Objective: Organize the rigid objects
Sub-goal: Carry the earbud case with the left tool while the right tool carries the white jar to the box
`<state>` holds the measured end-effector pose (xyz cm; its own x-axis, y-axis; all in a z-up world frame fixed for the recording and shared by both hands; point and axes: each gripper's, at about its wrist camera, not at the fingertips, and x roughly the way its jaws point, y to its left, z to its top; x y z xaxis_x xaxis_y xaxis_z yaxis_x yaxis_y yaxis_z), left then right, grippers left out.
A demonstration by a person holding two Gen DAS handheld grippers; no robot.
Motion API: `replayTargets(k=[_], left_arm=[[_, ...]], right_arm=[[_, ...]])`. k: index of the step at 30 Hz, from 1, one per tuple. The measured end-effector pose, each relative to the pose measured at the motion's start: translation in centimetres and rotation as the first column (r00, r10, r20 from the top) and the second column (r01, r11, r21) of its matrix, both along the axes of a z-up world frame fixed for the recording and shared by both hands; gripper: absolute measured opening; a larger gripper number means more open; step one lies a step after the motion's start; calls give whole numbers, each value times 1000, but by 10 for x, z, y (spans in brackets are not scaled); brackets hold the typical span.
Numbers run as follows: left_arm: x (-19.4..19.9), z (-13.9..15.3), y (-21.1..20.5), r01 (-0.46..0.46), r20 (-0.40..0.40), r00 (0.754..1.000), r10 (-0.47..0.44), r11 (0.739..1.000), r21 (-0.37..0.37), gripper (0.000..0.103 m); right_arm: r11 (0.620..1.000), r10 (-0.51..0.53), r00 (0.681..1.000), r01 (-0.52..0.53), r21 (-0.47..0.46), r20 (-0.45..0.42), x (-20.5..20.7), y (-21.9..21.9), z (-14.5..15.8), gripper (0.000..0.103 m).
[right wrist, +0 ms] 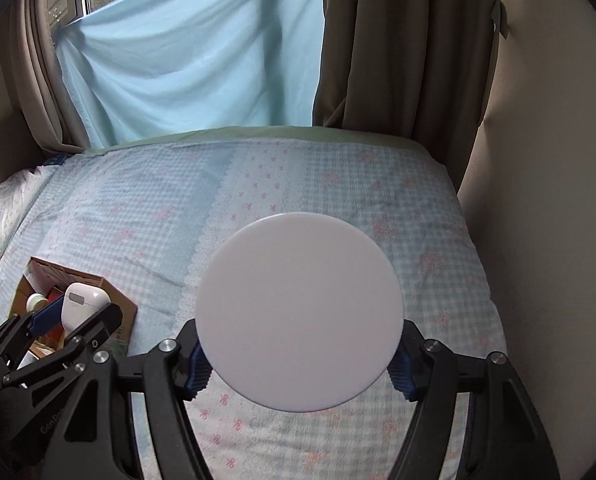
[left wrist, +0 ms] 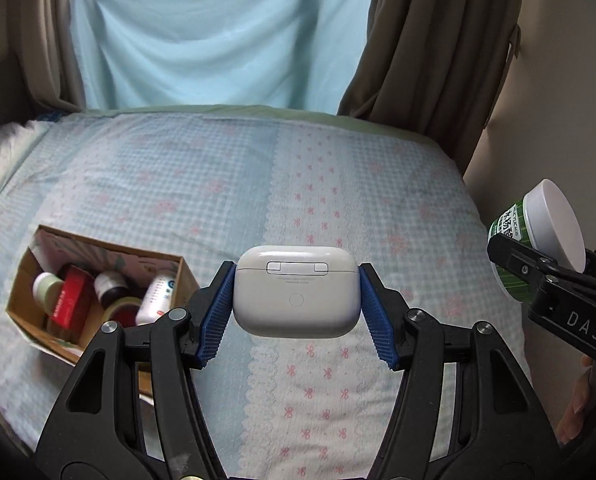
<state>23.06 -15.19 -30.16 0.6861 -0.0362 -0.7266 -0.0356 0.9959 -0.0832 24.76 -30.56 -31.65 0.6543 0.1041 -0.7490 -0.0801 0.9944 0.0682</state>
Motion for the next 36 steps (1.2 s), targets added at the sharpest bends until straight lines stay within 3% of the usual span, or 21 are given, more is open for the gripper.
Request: replayTargets(k=[7,11,15,25,36], left_arm=[[-43,97,40,-3,24,1000,3,1000,3,57],[-61,133,80,-41,41,998,41,999,12,57],[-73,151,127,-69,40,997,69,998,7,57],[-72,149,250,-15,-5,1000,15,1000,-5,57],[-40,109,362,139,-135,981,-141,990,-29,57]], right_arm=[[999,32,999,-33,37,26,-51,32,93,66],[995,82,996,-83,50,15,-69,58,121,66],[992,114,993,-114,57,8,-81,89,132,66],[993,77,997,-75,86,-15,-81,191,132,66],[993,-27,994,39,110,-105,-67,312,107,66]])
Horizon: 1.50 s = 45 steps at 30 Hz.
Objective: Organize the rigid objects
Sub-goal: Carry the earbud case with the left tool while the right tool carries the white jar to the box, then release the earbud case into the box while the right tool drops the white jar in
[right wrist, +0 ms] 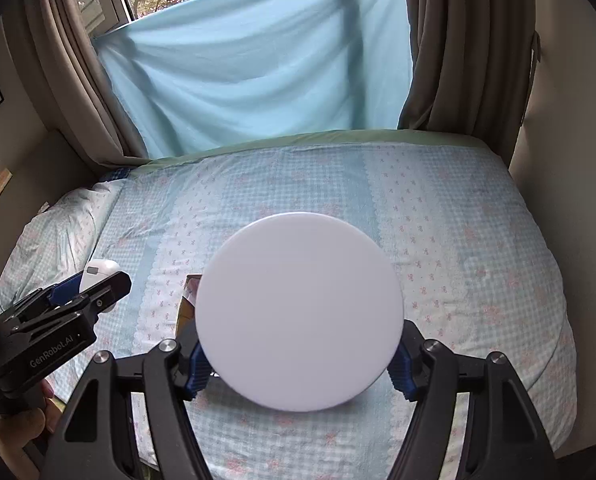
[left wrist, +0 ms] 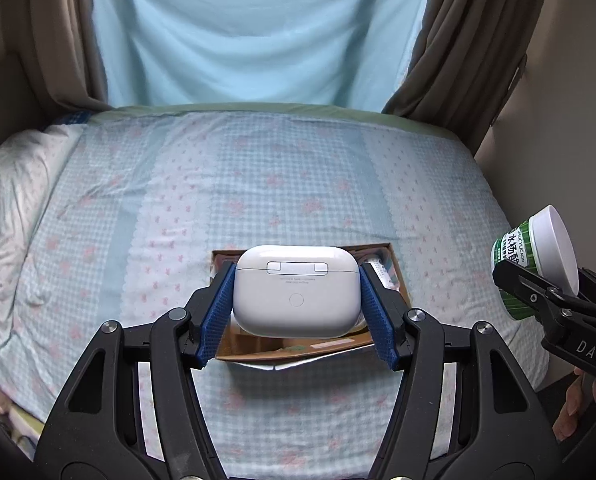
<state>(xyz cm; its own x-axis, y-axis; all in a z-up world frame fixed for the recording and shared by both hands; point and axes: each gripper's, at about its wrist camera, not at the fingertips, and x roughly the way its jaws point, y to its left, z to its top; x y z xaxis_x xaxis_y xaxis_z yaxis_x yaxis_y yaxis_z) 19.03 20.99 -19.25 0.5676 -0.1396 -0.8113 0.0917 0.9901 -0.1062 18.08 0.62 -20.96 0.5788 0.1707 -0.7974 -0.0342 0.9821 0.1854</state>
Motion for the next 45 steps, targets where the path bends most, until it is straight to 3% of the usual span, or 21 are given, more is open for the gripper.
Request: replayTargets(k=[7,18,30,40,42,43,44,45], left_arm=[[30,-36,30,37,-68,997,-38,999,-12,57],[96,-109,31,116,-170,980,-108,993,35,57],[146,-214,-3,232,-349,915,-204,972,40,57],[155,-245,-29,269,-412,881,-232,963,32,57],[155,-244,-28,266,-399,887,-233,964,27,68],[155,-243,-28,258,-392,892,-225,966,33,95],[155,-240,-25,245,-383,898,-218,969,24,103],[156,-237,-22,234,-379,900,-216,972,0,103]], right_arm=[[997,47,995,-52,-53,-90,15,49,-36,66],[989,112,960,-132,-61,-255,62,81,-121,66],[971,208,889,-239,-26,-408,94,102,-227,66],[965,251,855,-256,53,-455,100,99,-258,66],[967,253,857,-243,80,-449,100,96,-261,66],[969,247,858,-230,92,-450,100,94,-262,67],[972,235,863,-206,113,-447,100,89,-263,69],[974,222,871,-182,132,-438,99,84,-261,73]])
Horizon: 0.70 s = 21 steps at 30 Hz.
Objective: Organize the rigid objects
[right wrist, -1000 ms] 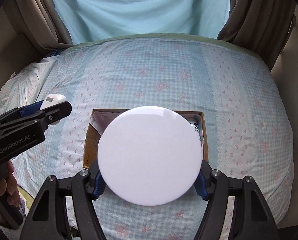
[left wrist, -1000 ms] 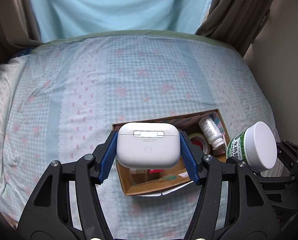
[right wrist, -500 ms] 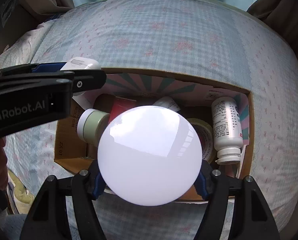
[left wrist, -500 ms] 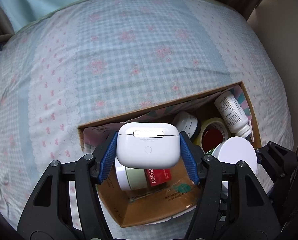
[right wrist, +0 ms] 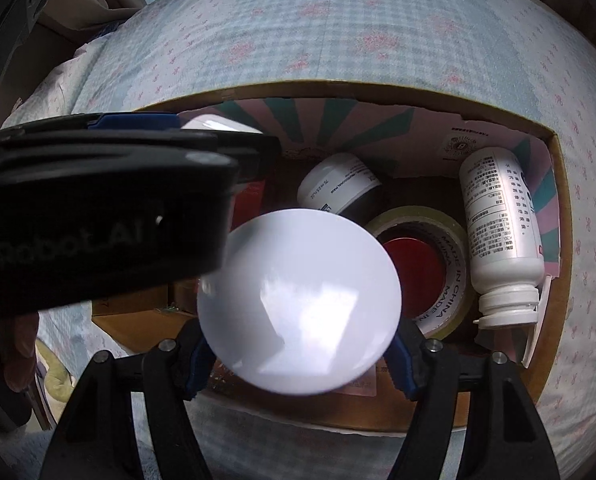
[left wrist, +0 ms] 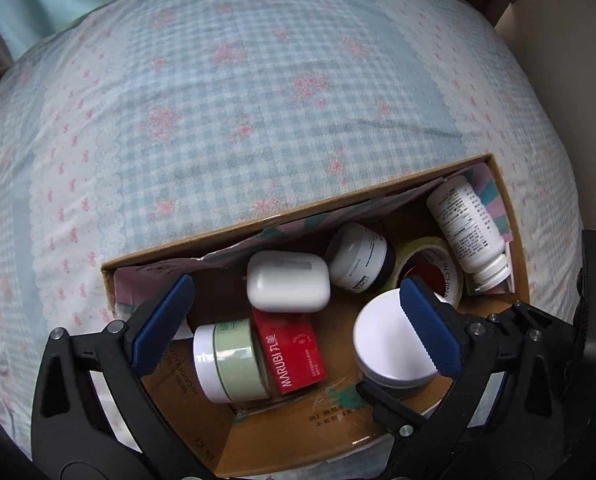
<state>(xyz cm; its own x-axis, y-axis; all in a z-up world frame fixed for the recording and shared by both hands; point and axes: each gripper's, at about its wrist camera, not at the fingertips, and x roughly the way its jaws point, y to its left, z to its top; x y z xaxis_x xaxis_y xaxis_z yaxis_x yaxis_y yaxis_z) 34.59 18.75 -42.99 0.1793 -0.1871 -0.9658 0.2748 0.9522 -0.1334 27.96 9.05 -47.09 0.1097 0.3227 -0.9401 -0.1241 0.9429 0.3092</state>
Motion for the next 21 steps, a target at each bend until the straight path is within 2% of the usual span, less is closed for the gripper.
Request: replayTargets(k=[1,2,6,9,14,21], left_arm=[[0,2,3,-12,-2,1000,12,1000,-14,103],[0,3,5,-20,-4,1000,20,1000,-7,103],[-4,6,10,-36,-16,999,36,999,15,103],[-10,11,11,-40,-11,999,40,999,20,103],[-21,24,8,-31,16,999,31,999,29,103],[-35,58,11,-24,89,996,21,999,36,103]], right_arm=[[1000,-13,1000,13,6,5,0,-3,2,92],[1000,-13,1000,13,5,9,-1,-5,3,103],[998,16,1000,-15,-63,15,-5,-6,5,103],[999,21,1000,-21,-43,-2,-8,-8,6,103],[999,6,1000,-5,-42,20,-15,-11,16,103],[999,-12,996,16,-48,84,-25,-19,48,103]])
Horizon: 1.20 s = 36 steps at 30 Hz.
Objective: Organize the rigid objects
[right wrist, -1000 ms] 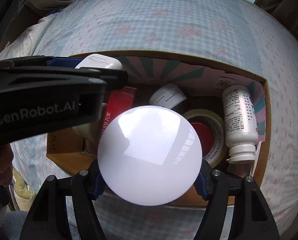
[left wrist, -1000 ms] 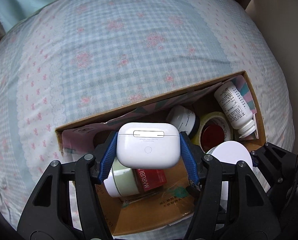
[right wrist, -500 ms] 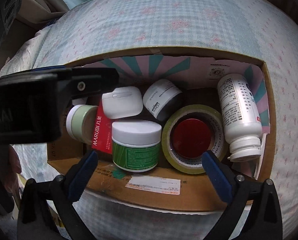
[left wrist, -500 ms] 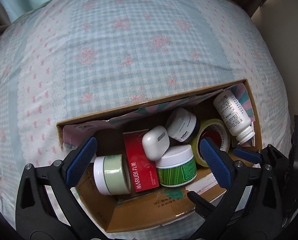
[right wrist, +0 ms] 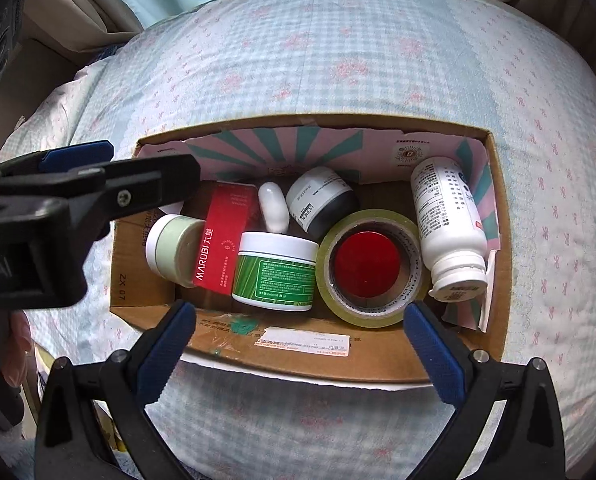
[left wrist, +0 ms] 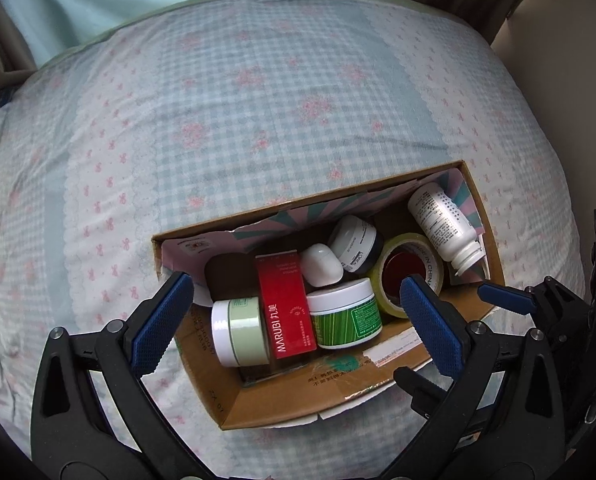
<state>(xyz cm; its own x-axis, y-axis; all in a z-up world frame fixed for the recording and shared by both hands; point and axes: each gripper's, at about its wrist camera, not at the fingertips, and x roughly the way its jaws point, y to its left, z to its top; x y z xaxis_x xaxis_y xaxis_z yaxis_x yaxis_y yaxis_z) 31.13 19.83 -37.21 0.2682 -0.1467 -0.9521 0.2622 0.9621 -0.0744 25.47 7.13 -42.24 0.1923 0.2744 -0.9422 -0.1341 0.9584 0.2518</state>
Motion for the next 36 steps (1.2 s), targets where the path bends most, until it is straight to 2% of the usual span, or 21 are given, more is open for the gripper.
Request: replayTargets(k=[8,13,19,25,29,33,36], left_arm=[[-30,65,4,20,134,991,-18,1000,-16,103],[-48,127,14,4,235,972,6,999,-42,103],[-80,214,24,-46,382,922,60,998,-45,103],[-140,284,17,-84,493,862,118,992,-90,103],[-184,311,-2,-117,558,817,148,989,-91,103],[-216,325,-20,-129,587,792,166,986,-105,103],[-237,333,-30,-139,615,770,170,985,-98,103]], right_arm=[[997,-49,992,56,-58,113,-19,-18,68,103],[989,-97,977,116,-90,189,-33,-35,125,103],[973,-177,934,213,-84,310,-59,-63,210,103],[964,-197,883,254,-81,426,-92,-88,294,103],[967,-176,856,244,-80,487,-115,-101,328,103],[970,-156,831,231,-76,534,-138,-110,349,103],[966,-145,810,239,-95,568,-152,-116,353,103]])
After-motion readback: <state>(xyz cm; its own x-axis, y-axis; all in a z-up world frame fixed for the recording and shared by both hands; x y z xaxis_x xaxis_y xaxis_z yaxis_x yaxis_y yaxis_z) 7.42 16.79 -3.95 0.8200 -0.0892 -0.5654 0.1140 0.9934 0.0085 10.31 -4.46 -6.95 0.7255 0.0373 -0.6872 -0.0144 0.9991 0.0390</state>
